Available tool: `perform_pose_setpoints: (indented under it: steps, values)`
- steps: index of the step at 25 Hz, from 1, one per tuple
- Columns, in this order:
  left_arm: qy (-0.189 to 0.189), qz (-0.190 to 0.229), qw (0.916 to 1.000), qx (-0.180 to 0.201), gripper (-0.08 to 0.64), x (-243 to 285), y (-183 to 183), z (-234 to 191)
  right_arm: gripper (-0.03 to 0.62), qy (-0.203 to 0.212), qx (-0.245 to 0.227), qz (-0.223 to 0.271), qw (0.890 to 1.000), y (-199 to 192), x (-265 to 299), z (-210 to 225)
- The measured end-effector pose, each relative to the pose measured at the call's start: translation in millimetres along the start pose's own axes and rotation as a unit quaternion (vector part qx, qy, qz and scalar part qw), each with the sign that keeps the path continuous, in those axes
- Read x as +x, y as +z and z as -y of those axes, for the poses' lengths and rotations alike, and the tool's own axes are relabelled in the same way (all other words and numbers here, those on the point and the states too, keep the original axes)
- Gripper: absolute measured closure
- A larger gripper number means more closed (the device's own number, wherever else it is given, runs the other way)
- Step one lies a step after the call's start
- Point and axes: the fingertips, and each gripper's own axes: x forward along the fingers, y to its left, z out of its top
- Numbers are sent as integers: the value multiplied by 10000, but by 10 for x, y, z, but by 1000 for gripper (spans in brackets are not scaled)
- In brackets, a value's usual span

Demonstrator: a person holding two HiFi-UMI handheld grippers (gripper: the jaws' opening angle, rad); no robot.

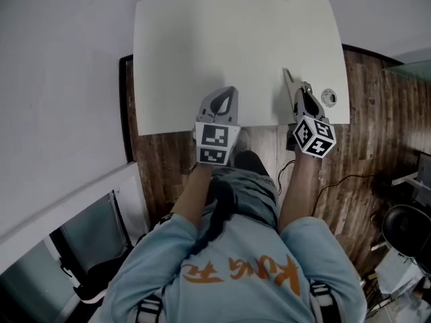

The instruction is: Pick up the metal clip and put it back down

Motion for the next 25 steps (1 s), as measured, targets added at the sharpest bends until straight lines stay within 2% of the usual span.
perform_pose_setpoints:
  steps: [10,17,19,22,25]
  values:
    - [-385,-197,9990,-65,535,177,-163,182,552,-95,295,-70,9995,-237,-32,20]
    - [-497,-269,9983,-169,535,245,-269,263,513,-340,381,-127,9986,-335,-27,174]
    - [-515,-270,9980,-246,537,257,-283,283,490,-534,197,-216,9981,-362,-24,233]
    - [-499,-228,9979,-346,537,267,-256,280,444,-964,-338,-424,9939,-352,-44,339]
    - [-423,-74,9983,-394,537,265,-128,232,434,-1246,-784,-371,9884,-142,-83,385]
